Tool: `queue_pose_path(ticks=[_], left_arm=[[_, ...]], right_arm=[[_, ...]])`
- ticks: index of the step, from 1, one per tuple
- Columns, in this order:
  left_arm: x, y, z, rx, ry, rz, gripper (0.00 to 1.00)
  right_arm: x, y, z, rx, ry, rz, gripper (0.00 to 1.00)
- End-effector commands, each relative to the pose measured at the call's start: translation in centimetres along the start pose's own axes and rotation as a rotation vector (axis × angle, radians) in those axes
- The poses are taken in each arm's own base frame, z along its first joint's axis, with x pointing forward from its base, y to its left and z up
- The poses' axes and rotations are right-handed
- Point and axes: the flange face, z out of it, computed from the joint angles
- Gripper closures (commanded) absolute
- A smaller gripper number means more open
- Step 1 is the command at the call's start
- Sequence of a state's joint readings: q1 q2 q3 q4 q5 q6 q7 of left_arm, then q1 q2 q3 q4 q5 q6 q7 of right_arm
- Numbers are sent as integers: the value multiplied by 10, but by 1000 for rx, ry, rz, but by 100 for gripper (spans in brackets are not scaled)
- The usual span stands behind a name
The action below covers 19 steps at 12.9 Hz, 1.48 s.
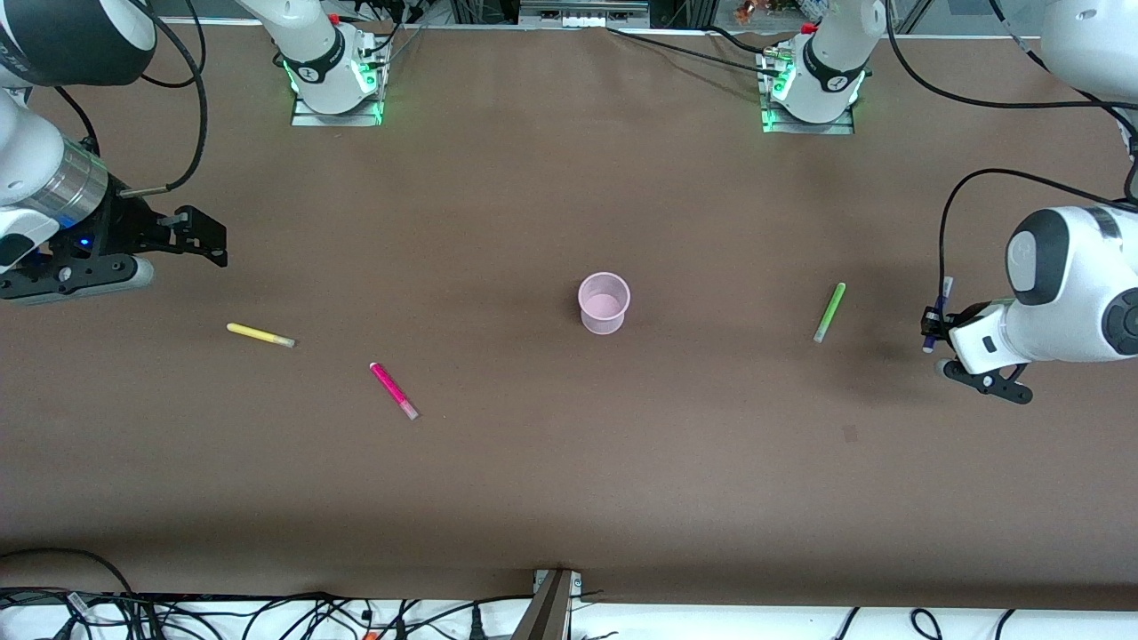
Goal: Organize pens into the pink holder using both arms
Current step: 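Carry the purple marker over the pink holder while the right gripper reaches out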
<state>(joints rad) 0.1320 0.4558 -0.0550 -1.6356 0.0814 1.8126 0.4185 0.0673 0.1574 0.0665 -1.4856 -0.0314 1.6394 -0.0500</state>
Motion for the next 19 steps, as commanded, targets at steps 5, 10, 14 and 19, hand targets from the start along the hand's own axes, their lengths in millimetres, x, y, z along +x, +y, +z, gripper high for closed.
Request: queue_pose_path(ticks=[5, 10, 14, 19], left_arm=[[47, 173, -65, -108, 46, 251, 100], [64, 318, -89, -169, 192, 407, 100], [82, 382, -77, -241, 397, 453, 100], [82, 446, 9, -208, 710, 441, 100]], right_arm=[[-2, 2, -8, -10, 5, -3, 0], [-2, 0, -9, -8, 8, -6, 0], [-2, -1, -8, -8, 3, -12, 0], [8, 4, 30, 37, -61, -240, 0]])
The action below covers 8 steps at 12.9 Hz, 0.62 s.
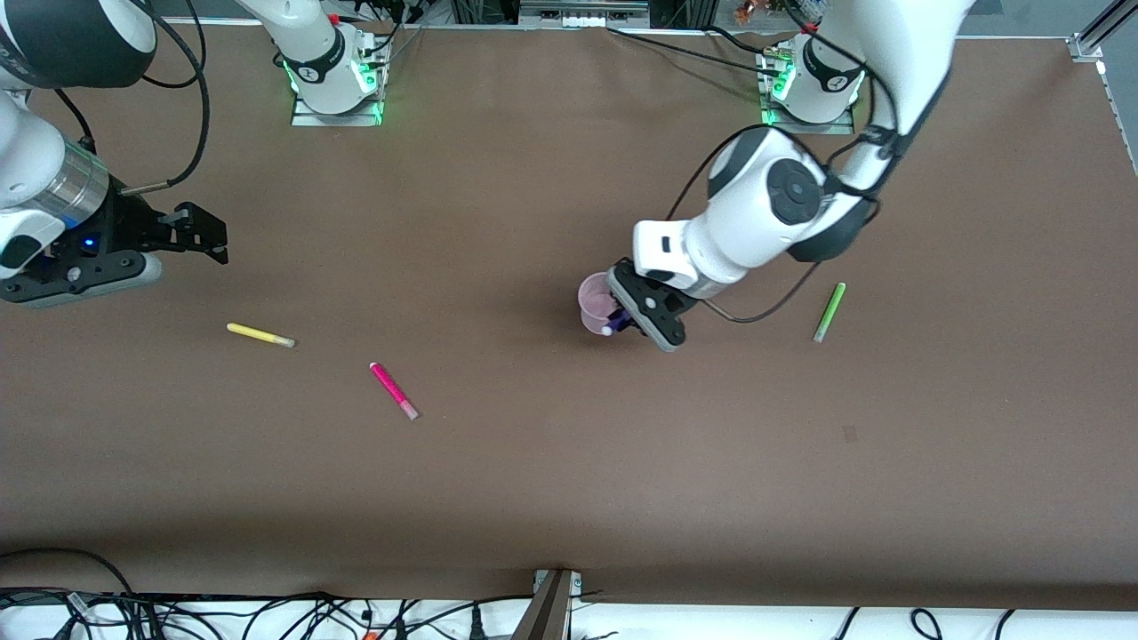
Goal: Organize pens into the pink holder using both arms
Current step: 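Carry the purple marker over the pink holder while the right gripper reaches out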
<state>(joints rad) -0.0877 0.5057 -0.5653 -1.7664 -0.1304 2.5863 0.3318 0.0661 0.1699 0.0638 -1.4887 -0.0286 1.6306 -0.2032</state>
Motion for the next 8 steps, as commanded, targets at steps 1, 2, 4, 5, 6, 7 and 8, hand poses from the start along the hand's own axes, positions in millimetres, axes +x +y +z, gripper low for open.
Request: queue_pose_path(ticks=[1, 2, 4, 5, 6, 7, 8], left_arm=[[-27, 22, 30, 26, 94, 2, 100], [-33, 25, 35, 29, 101, 4, 100], [-37, 34, 47, 17, 93, 12, 100], [-39, 37, 54, 15, 107, 11, 100], [-47, 40, 68, 4, 94, 9, 100], [-51, 42, 74, -1, 88, 8, 100], [-51, 42, 74, -2, 88, 8, 100]], right_arm=[[14, 0, 39, 66, -56, -101, 0], [21, -3, 53, 87, -67, -107, 0], [39, -11, 94, 103, -96, -130, 0], [48, -19, 120, 104, -99, -145, 0], [57, -28, 144, 99, -88, -162, 0], [67, -39, 170, 100, -86, -192, 0], [77, -54, 193, 94, -83, -219, 0]])
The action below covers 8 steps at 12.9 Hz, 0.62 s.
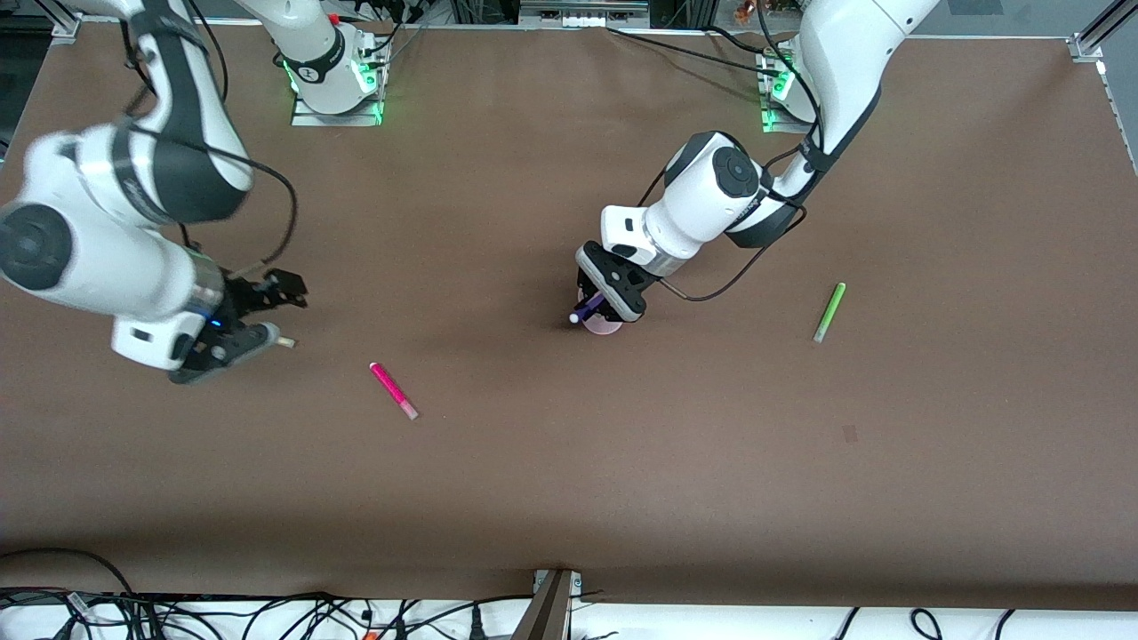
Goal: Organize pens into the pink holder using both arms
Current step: 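Drop the purple marker into the holder while the right gripper grasps the pink marker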
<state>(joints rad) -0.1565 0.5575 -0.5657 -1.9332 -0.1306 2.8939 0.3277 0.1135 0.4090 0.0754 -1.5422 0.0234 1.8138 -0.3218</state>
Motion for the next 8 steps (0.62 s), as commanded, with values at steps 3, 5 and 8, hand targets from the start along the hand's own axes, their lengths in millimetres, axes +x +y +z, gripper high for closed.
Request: queue_pose_path(ticks=[3, 5, 8], left_arm=[[5, 4, -1, 4, 29, 18, 0], [10, 5, -10, 10, 35, 17, 0], [20, 3, -19, -12, -21, -35, 0]], right_arm=[[54, -41, 91, -28, 48, -115, 0], [63, -35, 119, -44, 61, -173, 0], [64, -23, 163, -57, 82, -228, 2]])
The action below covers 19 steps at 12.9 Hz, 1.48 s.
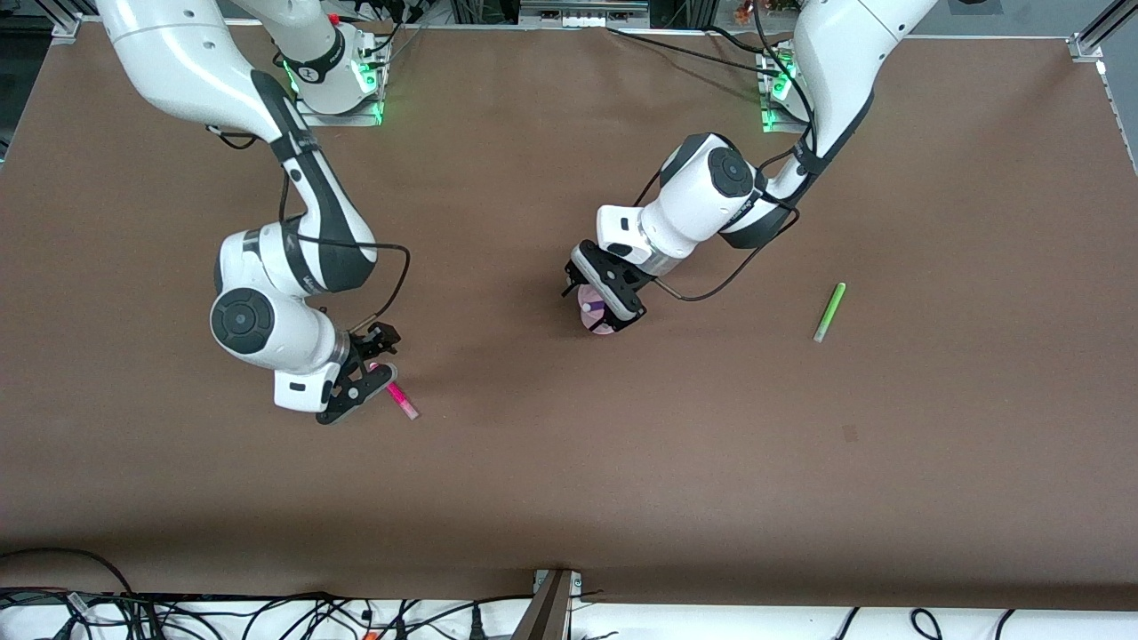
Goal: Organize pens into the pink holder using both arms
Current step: 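Drop the purple marker into the holder while the right gripper grasps the pink marker, then retract the left gripper while the right gripper lifts the pink marker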
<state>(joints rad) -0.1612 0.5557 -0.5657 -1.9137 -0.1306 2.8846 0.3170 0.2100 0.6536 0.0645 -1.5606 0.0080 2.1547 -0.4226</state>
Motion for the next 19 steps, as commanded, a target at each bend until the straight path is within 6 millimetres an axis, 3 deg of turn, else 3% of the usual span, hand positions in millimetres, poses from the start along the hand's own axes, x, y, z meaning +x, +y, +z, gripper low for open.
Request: queue_pose_path(ticks=[1, 6, 10, 12, 15, 17, 18, 19], left_arm=[[20, 1, -19, -27, -73, -41, 0], [52, -9, -66, -56, -381, -33, 0], [62, -16, -119, 135, -604, -234, 0], [58, -26, -143, 248, -677, -311, 0], [53, -97, -217, 386, -618, -475, 0], [50, -152, -279, 445, -527, -594, 0], [40, -179, -295, 447, -504, -660, 0], [38, -191, -320, 455, -442, -702, 0]], right_arm=[[-10, 11, 29, -24, 30, -61, 2], [-28, 15, 71, -33, 43, -61, 15], [-36, 10, 85, -33, 44, -59, 40], [-39, 9, 89, -27, 36, -55, 60], [-40, 8, 88, -18, 27, -32, 100], [-39, 8, 83, -9, 19, 35, 100], [-39, 6, 82, 3, 2, 73, 100], [-37, 3, 72, 19, -18, 121, 100]])
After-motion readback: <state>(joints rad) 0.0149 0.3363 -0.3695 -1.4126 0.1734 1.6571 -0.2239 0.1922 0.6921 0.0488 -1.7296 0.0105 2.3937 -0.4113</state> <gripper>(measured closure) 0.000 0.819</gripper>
